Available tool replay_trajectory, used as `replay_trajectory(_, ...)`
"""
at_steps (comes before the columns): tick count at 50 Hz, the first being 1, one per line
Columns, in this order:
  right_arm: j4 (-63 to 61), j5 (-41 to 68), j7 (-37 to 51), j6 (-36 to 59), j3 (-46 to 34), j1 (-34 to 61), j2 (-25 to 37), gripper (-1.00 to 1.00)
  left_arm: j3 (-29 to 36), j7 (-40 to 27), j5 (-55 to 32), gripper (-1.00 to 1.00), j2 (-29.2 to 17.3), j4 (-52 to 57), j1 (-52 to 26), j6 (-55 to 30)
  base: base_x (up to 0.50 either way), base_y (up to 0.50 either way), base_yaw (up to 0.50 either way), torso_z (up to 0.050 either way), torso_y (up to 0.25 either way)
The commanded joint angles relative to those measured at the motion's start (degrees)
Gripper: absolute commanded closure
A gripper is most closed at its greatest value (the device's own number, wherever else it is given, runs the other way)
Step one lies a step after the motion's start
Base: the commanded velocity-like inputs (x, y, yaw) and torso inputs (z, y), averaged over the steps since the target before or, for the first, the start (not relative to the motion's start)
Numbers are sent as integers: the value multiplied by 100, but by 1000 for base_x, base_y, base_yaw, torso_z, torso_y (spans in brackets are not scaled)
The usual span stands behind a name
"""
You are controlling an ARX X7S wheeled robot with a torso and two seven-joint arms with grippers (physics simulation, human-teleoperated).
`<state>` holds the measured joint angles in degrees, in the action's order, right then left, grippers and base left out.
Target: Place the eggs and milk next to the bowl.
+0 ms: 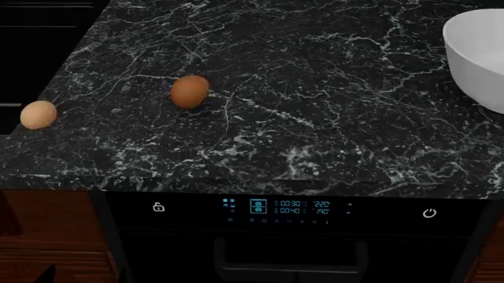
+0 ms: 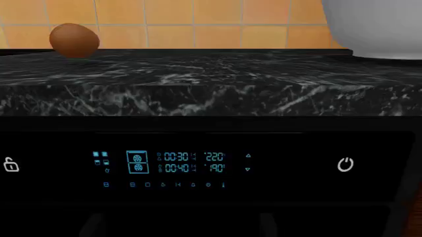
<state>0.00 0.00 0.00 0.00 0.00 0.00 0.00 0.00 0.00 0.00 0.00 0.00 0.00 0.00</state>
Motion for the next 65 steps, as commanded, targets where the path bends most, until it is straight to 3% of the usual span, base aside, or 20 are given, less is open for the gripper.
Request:
replay_trajectory(1, -60, 39, 53, 39, -53, -20, 40, -100, 53, -53, -52, -100, -52, 78, 21, -58, 0, 0, 0, 0, 0)
replay_trajectory(12, 103, 180, 383, -69, -355, 34, 229, -100, 343, -166, -342, -100, -264, 44, 43, 122, 0, 0, 0, 0, 0)
replay_trajectory(41, -279, 280, 761, 200, -680, 101, 483, -100, 752, -222, -605, -100, -574, 539, 120, 15, 0, 0, 0, 50, 0)
replay_trajectory(42, -1138, 144, 785, 866, -695, 222, 625, -100, 610, -340, -717, -100, -726, 1398, 13, -780, 0, 0, 0, 0, 0)
replay_trajectory(44, -1556, 117, 795, 1158, -704, 333, 677, -100, 587, -359, -746, -100, -829, 1993, -124, -1191, 0, 0, 0, 0, 0)
replay_trajectory(65, -2304, 224, 705, 2490, -523, 1431, 1055, -100, 312, -194, -1226, -100, -1497, 2981, -1232, -2944, 0, 0, 0, 0, 0)
